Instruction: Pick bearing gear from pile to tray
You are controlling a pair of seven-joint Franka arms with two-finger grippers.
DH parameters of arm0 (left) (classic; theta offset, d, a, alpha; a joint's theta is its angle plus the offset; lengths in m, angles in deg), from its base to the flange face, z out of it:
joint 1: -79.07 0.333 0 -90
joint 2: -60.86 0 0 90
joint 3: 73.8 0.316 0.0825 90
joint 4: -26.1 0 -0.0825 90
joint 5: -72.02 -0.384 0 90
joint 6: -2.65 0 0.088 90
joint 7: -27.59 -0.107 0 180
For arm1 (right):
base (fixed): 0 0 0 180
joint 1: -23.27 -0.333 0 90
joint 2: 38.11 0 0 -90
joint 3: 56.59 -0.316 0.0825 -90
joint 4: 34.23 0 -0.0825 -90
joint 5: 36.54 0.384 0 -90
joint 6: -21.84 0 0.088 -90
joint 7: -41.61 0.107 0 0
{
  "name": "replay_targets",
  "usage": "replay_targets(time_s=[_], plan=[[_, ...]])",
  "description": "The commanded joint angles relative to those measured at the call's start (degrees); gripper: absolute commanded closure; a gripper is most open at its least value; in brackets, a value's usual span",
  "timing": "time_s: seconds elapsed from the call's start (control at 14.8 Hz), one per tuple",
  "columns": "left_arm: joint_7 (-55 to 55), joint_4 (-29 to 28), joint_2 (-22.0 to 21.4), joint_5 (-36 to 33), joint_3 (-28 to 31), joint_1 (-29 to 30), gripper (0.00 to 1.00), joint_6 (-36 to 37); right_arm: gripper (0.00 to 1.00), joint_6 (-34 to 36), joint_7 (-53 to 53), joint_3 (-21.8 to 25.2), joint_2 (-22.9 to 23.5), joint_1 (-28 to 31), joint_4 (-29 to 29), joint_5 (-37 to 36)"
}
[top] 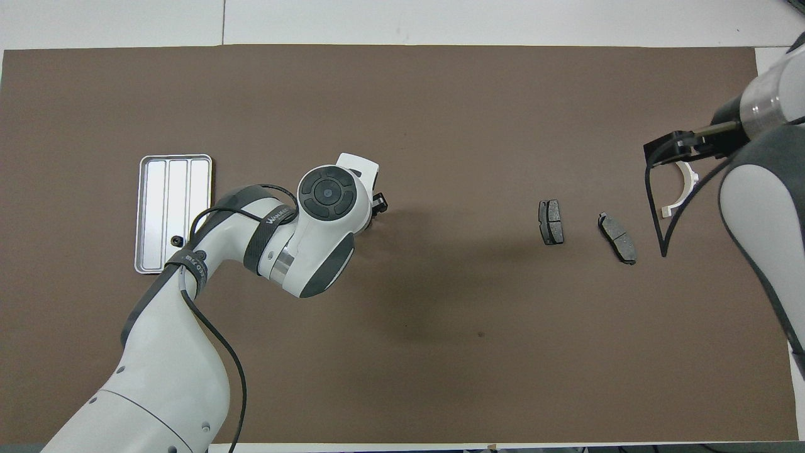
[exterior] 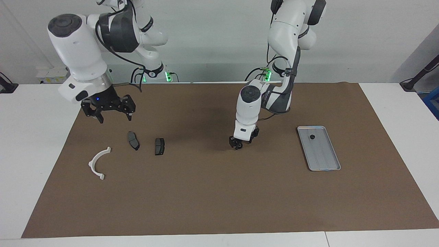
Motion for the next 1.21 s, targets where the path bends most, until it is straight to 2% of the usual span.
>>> replay_targets(time_s=[0.0,0.13,0.27,0.47,0.61,0.74,0.94,1.15], plan=[[3.5,1.6,2.4,-2.6,1.1,-2.2,0.31,0.0,0.0,3.4,-1.2,1.3,-5.3,-1.3,-3.5,1.6],[3.5,3.9,2.6,-2.7,1.2,-2.1,0.72,2.2,0.0,5.1,-1.1,4.0,-6.3,-3.8,-3.5,1.5],[3.2,6.9,3.2,-2.8,1.2,-1.6,0.99,5.8,0.0,6.5,-1.2,5.0,-6.3,-4.0,-2.9,1.6],[2.9,7.1,2.6,-2.8,1.2,-0.1,1.0,6.4,0.0,6.8,-1.1,5.1,-6.3,-4.1,-1.9,1.6],[-0.5,6.7,-0.3,-2.9,1.1,2.8,1.0,10.3,0.0,7.7,-1.1,4.9,-6.0,-3.6,-1.2,1.6],[-10.4,4.2,-4.2,-2.7,1.1,7.2,1.0,14.0,0.0,8.6,-1.1,4.5,-5.5,-3.3,-0.7,1.6],[-26.0,-0.3,-9.4,-2.3,1.0,16.4,1.0,14.5,0.0,8.9,2.4,4.5,-5.5,-3.2,-0.7,4.9],[-42.3,-3.0,-11.2,-2.2,1.1,23.0,1.0,15.4,0.0,9.1,3.5,4.4,-5.4,-3.2,-0.7,4.9]])
